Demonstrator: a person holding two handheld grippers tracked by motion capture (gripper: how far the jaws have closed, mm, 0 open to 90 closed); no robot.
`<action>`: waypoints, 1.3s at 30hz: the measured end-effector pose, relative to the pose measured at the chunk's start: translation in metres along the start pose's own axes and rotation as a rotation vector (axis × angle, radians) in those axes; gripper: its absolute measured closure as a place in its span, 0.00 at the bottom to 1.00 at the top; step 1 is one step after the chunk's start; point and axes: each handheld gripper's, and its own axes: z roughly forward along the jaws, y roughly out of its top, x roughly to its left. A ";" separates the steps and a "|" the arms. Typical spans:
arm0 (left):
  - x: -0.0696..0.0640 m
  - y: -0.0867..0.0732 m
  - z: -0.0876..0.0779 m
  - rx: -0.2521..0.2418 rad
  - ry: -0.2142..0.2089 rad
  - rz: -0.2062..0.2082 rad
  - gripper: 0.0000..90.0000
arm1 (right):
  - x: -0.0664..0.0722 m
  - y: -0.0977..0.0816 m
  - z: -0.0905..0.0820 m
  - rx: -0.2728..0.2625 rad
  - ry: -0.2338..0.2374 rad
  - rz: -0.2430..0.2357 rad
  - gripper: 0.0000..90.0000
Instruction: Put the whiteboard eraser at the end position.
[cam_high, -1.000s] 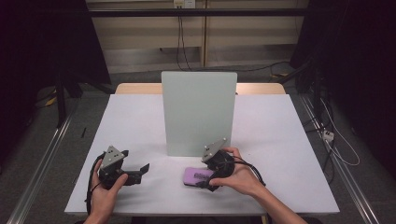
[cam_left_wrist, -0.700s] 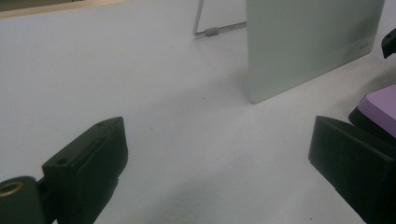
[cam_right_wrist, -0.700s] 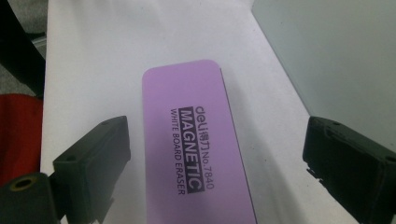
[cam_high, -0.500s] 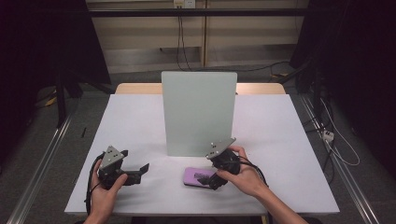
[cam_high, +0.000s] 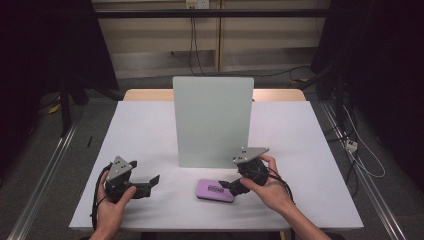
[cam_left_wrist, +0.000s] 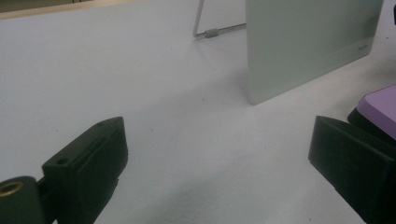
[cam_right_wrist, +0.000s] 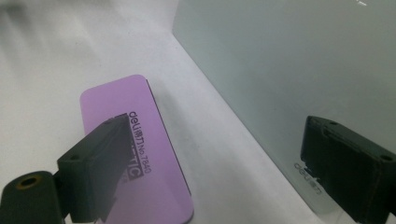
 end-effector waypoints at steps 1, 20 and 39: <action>0.000 0.000 0.000 0.000 0.001 -0.001 0.05 | -0.001 -0.001 -0.002 -0.004 -0.013 0.012 0.10; 0.003 0.000 -0.002 -0.002 0.032 -0.008 0.05 | -0.025 -0.039 -0.034 -0.074 -0.165 0.161 0.11; 0.004 -0.001 -0.001 0.002 0.045 -0.023 0.05 | -0.046 -0.079 -0.070 -0.118 -0.266 0.281 0.10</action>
